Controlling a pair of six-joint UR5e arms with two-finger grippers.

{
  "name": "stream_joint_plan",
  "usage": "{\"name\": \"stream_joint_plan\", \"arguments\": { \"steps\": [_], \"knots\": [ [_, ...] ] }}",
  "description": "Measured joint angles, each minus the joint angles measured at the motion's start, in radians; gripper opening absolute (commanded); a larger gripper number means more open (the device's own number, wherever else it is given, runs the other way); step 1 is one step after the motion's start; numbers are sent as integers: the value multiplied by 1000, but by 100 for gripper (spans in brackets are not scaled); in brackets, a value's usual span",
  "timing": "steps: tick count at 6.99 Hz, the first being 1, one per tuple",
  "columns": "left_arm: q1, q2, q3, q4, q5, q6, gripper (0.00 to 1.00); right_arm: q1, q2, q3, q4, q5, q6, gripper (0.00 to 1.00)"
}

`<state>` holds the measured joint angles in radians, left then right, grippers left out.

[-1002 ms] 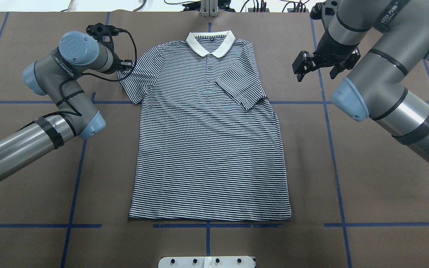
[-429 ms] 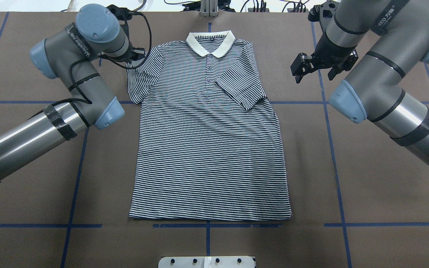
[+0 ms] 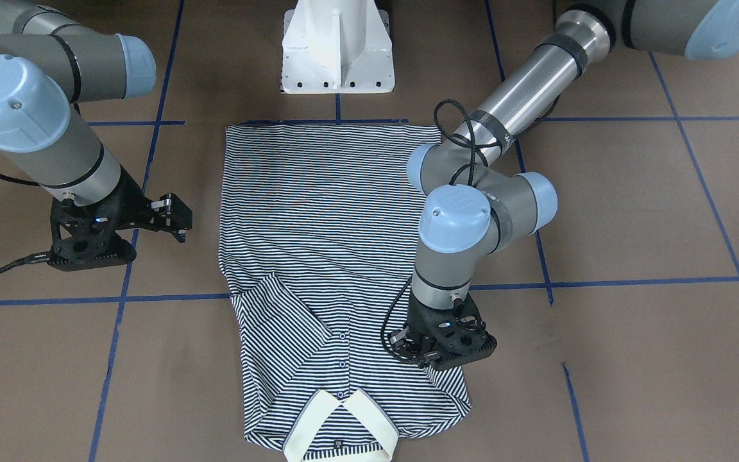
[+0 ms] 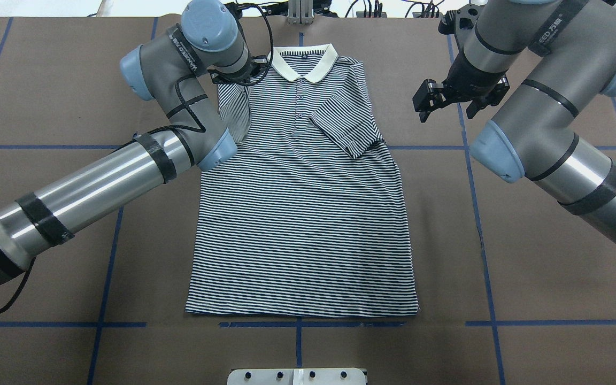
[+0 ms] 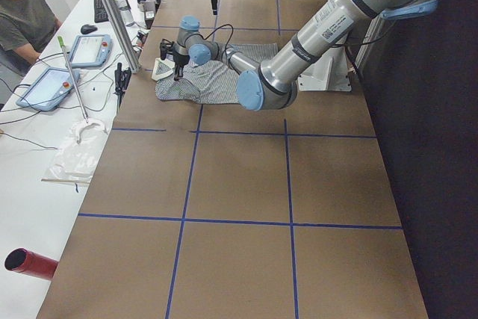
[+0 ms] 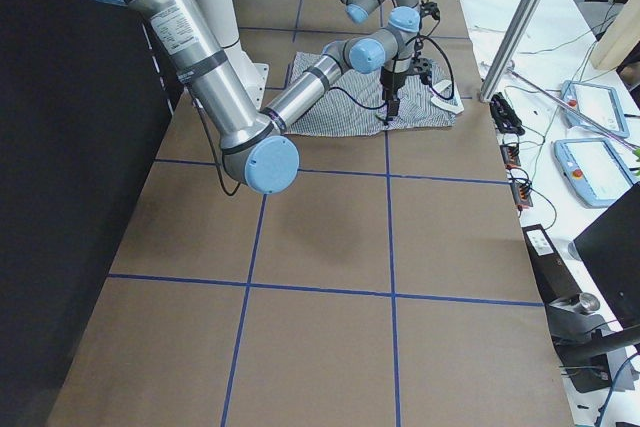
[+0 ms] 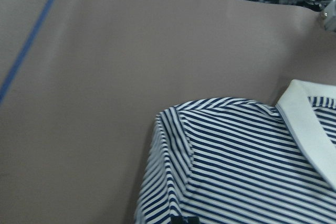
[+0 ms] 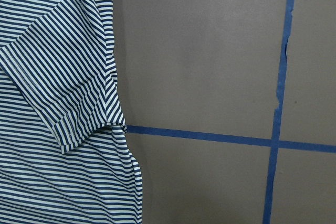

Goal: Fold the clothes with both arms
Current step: 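Grasp the sleeve nearest the left gripper and fold it across the chest, then move the right gripper to the near hem corner while the left releases the sleeve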

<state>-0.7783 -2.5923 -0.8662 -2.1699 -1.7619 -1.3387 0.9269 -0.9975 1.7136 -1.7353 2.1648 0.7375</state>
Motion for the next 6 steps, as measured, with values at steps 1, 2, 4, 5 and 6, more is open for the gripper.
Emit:
{"name": "stream_joint_plan", "arguments": {
  "steps": [1,2,4,5,6],
  "knots": [
    [6,-19,49,-71,1,-13,99,-5,0,0,0,-1,6,100],
    [14,-26,63,-115,1,-11,100,-8,1,-1,0,-1,9,100],
    [19,-20,43,-147,-3,13,100,-12,1,-3,0,-6,11,100],
    [19,7,-10,-135,-18,26,100,-20,1,-1,0,-7,19,100],
    [18,64,-109,-88,-53,49,100,-43,0,5,8,-22,62,100]
  ]
}}
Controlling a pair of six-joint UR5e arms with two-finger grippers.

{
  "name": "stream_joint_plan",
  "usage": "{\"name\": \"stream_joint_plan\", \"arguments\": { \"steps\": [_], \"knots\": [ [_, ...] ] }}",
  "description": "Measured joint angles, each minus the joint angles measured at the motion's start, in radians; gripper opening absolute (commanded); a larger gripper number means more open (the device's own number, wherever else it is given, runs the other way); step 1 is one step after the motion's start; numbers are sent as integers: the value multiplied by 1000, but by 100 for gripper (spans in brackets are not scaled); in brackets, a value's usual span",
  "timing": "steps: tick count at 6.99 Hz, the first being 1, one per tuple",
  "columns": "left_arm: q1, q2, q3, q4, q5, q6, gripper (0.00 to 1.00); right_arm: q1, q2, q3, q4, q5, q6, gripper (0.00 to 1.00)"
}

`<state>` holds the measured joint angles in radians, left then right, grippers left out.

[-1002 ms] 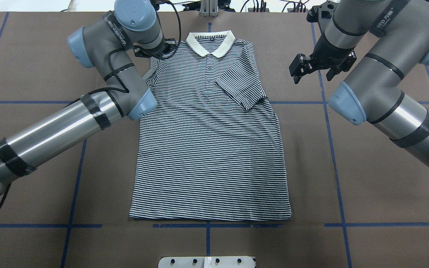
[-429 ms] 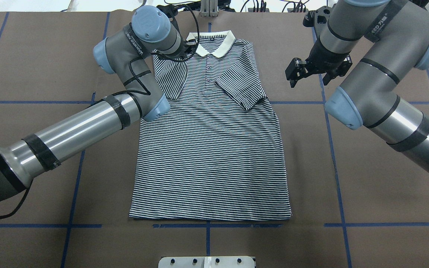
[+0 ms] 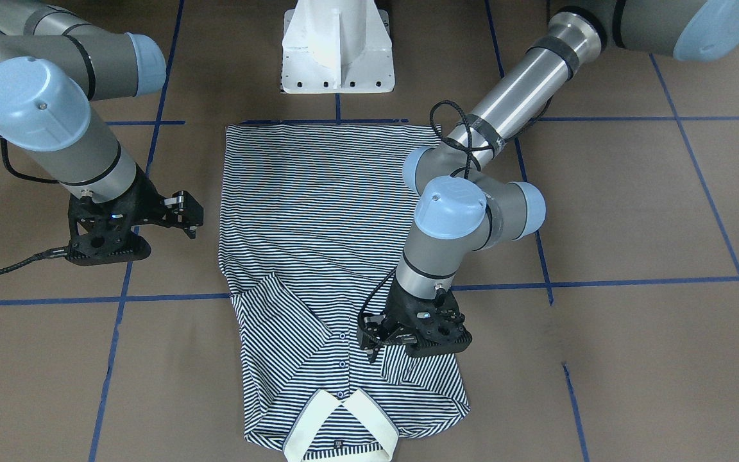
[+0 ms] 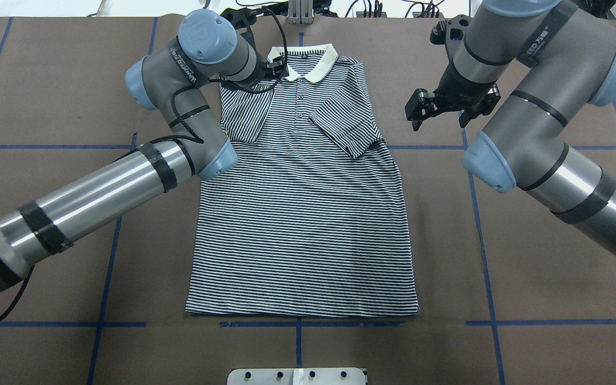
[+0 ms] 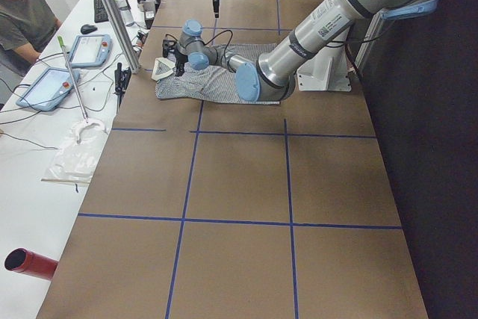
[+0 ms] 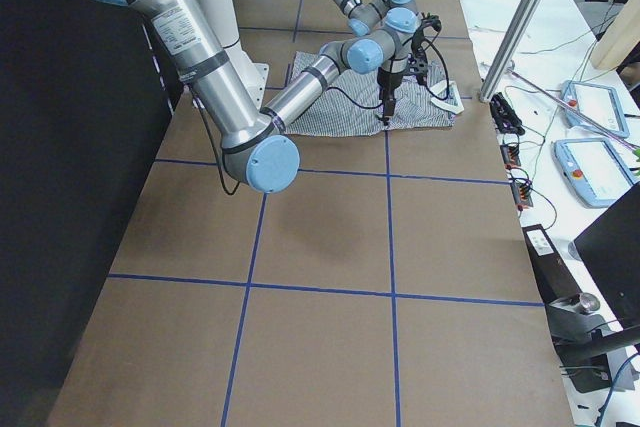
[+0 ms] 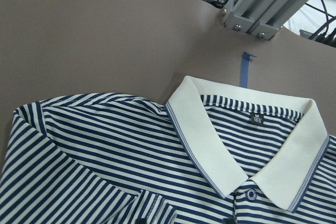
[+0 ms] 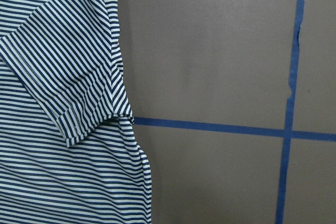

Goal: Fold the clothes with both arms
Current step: 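Move the right gripper to the near hem corner while the left releases the sleeve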

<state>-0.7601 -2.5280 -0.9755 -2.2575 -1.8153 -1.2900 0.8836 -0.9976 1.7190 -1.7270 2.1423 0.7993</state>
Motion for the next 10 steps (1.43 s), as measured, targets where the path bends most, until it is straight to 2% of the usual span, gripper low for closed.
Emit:
{"name": "stream_joint_plan", "arguments": {
  "steps": [1,2,4,5,6,8,10],
  "knots": [
    [-1,77,-146,86,-33,39,100,-43,-18,21,37,-42,86,100],
    [-3,175,-335,200,-49,96,100,-103,-76,69,110,-91,203,100],
    [-10,386,-676,355,-55,189,100,-240,-242,229,202,-175,407,100],
    [-13,449,-780,403,-56,214,100,-337,-305,305,214,-247,516,100],
    [-14,475,-830,430,-56,225,100,-452,-335,348,219,-334,629,100],
    [-14,489,-855,444,-56,229,100,-624,-361,356,219,-482,762,100],
    [-12,490,-852,446,-56,229,100,-674,-359,321,219,-516,782,100]
  ]
}}
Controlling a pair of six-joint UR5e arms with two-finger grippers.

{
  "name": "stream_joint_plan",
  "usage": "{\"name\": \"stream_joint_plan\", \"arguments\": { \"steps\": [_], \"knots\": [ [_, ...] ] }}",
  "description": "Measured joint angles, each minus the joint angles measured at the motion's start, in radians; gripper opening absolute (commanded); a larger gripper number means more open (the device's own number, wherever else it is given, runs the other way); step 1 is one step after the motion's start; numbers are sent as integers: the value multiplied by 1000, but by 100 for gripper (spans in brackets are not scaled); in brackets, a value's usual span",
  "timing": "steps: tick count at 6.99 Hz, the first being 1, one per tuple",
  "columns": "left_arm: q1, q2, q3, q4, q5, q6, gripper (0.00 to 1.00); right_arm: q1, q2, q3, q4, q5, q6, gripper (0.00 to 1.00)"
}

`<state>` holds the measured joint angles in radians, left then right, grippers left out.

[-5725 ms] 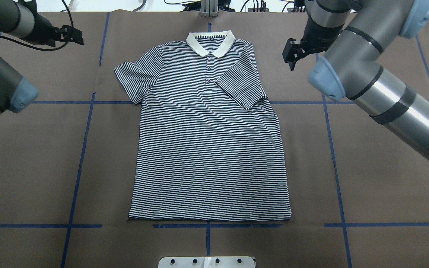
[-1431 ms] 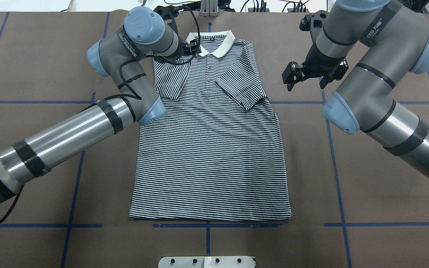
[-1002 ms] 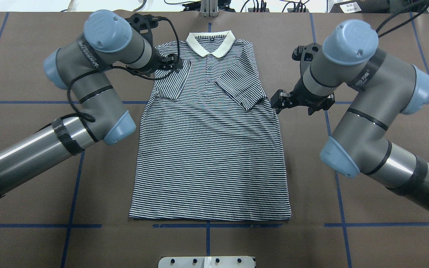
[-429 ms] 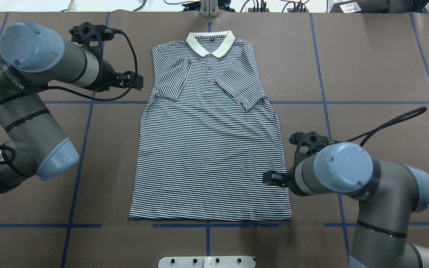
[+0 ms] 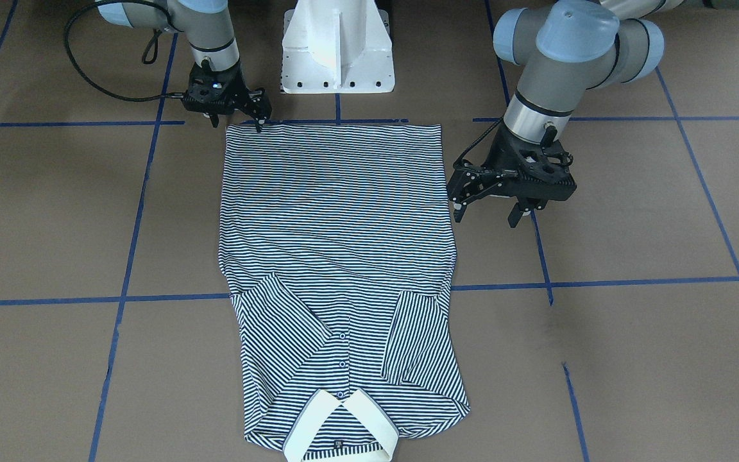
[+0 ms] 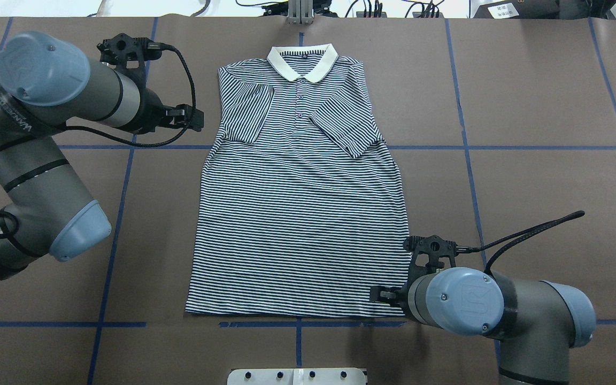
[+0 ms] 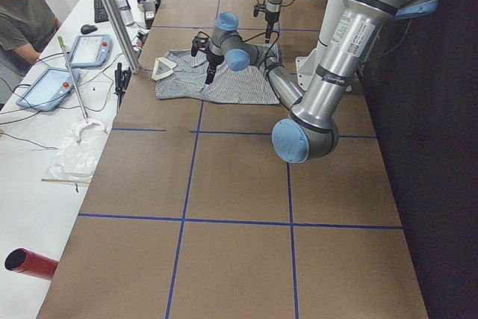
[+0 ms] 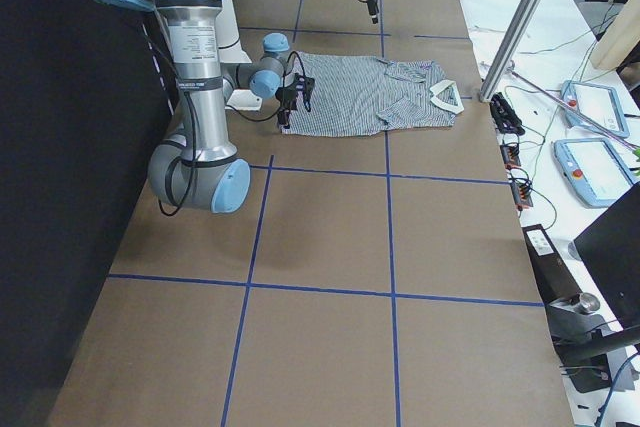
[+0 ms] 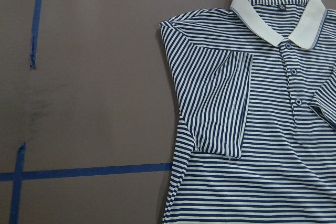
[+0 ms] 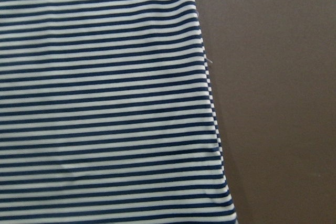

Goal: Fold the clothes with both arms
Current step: 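Move the right gripper to the near hem corner while the left releases the sleeve, then move the left gripper down to the other hem corner nearest the robot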

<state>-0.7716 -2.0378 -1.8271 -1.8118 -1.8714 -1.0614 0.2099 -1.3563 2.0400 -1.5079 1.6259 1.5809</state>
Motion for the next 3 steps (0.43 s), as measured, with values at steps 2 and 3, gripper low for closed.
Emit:
{"name": "stream_joint_plan", "arguments": {
  "steps": [2,3],
  "knots": [
    [2,-1,5,0,0,-2,100,-1,1,-25,0,-4,-2,100],
    [3,-1,6,0,0,-3,100,1,-1,-36,0,-3,-2,99]
  ]
}}
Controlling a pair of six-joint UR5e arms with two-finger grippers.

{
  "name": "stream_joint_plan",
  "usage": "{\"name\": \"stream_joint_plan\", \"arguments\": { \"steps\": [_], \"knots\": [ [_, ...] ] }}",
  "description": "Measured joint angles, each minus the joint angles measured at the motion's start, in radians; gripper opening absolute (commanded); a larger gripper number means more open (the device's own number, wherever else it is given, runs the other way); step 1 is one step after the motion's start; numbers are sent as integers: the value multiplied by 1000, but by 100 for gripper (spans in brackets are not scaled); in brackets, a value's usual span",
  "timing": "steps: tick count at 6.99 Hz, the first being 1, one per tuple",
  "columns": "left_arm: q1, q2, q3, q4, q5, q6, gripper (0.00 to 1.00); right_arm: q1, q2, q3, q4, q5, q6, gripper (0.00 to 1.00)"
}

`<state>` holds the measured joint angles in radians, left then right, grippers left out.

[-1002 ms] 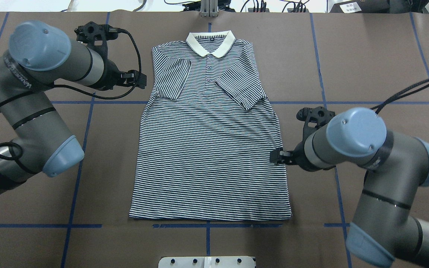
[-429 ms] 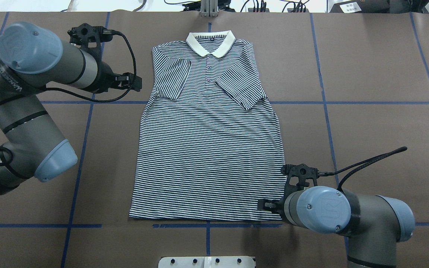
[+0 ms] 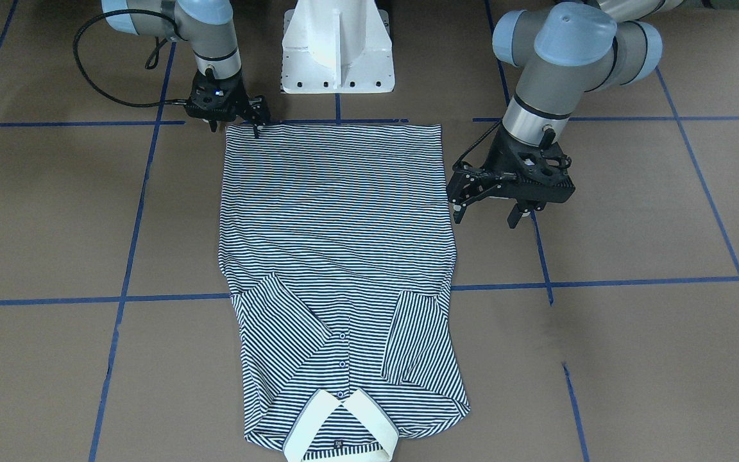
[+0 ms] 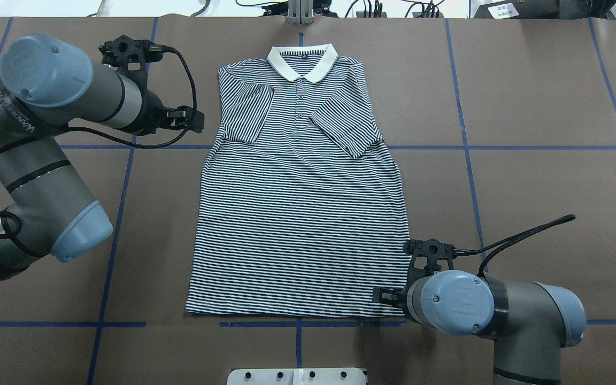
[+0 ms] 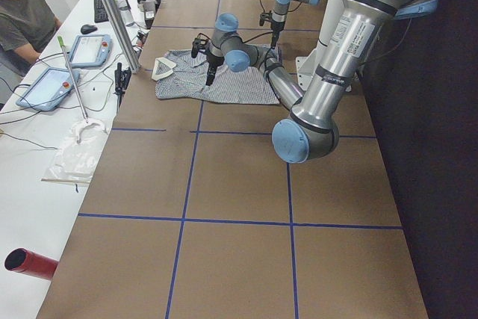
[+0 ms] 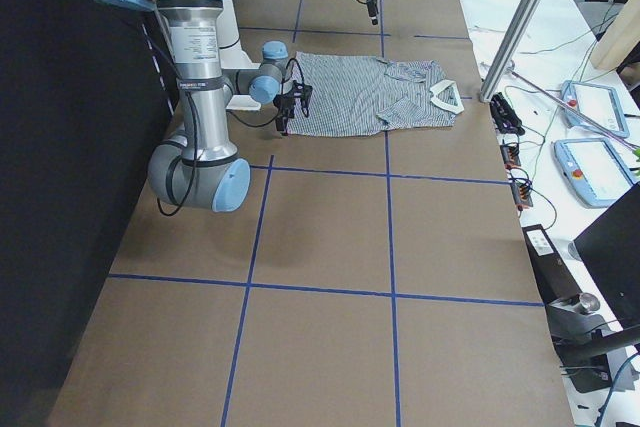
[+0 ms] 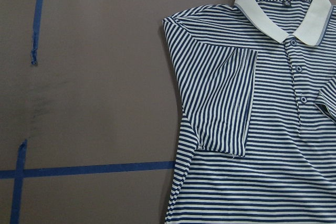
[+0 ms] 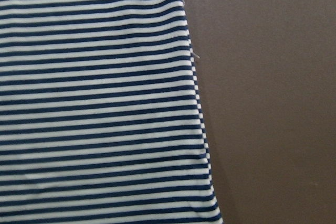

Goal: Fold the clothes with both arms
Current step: 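Move the left gripper down to the other hem corner nearest the robot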

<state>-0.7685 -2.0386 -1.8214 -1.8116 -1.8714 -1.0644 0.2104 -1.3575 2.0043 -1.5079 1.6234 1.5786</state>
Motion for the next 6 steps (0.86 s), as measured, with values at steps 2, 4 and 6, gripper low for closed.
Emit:
{"name": "stream_joint_plan", "arguments": {
  "steps": [2,4,6],
  "knots": [
    [1,-2,0,0,0,-3,100,1,-4,-7,-1,5,0,77],
    [1,-5,-1,0,-1,-4,100,0,-4,-7,-4,8,1,10],
    [2,-10,-6,0,-1,-6,100,1,-7,-3,-7,19,0,0]
  ]
}}
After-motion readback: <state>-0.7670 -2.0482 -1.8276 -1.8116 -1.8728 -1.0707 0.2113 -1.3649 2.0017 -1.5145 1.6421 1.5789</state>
